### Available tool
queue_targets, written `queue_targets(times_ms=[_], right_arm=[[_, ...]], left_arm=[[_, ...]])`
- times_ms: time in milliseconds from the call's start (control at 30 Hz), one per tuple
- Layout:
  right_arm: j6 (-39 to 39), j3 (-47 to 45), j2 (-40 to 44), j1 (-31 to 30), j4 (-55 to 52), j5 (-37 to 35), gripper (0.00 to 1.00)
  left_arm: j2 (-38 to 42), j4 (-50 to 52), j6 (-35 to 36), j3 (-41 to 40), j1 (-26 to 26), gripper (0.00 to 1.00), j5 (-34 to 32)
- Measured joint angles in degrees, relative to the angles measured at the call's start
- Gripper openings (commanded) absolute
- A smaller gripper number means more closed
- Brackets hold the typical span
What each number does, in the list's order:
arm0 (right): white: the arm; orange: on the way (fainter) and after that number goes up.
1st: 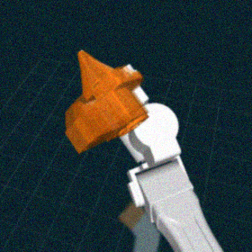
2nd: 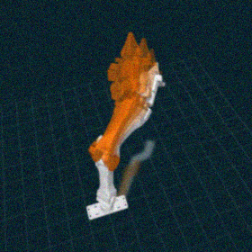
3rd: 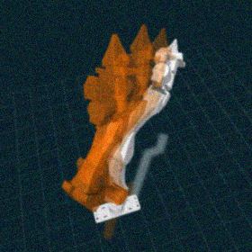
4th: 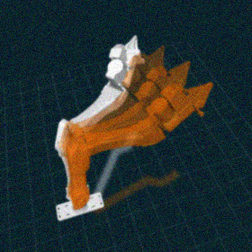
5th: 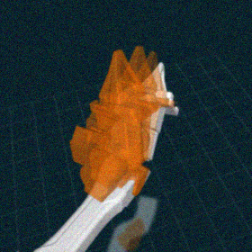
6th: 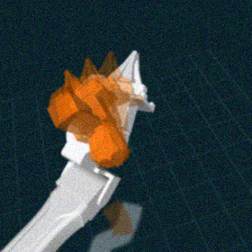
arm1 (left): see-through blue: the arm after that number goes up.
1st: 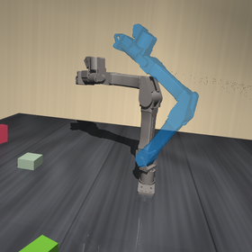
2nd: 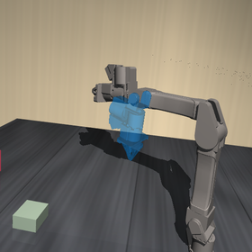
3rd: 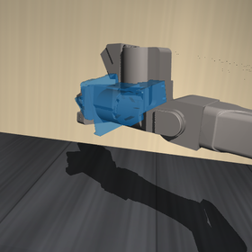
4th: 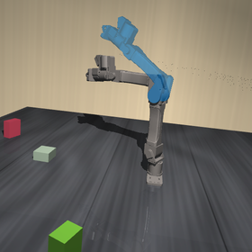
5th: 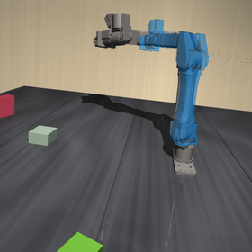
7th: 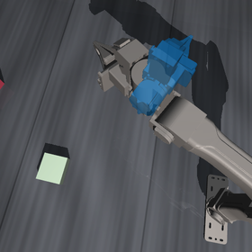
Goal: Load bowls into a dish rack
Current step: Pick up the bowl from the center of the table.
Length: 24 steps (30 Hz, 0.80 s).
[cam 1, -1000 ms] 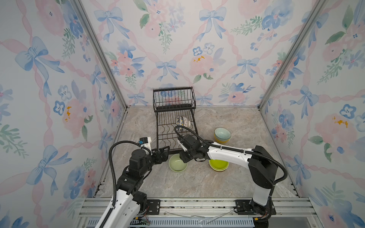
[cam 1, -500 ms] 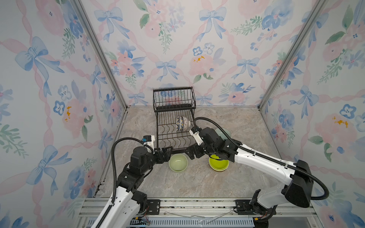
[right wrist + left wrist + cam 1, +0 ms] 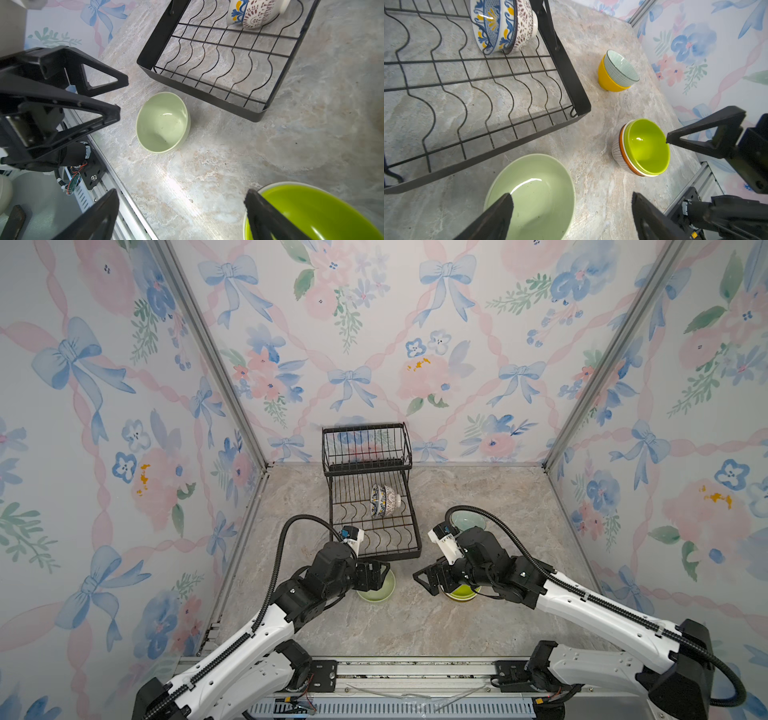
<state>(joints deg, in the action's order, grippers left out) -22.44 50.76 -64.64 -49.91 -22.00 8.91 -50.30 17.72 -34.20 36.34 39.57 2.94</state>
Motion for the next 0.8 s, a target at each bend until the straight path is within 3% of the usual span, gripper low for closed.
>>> queue_targets(times_ms=[400, 800], right_arm=[[-3.63, -6.99, 5.07, 0.00, 3.08, 1.75, 0.96], [-5.29, -8.70, 6.91, 0.00, 3.48, -1.44, 0.96]], left_arm=[[-13.55, 2.23, 1.33, 3.52, 8.96, 0.66, -5.60], [-22.43, 3.63, 2.27, 8.22, 12.35, 0.54, -8.87]])
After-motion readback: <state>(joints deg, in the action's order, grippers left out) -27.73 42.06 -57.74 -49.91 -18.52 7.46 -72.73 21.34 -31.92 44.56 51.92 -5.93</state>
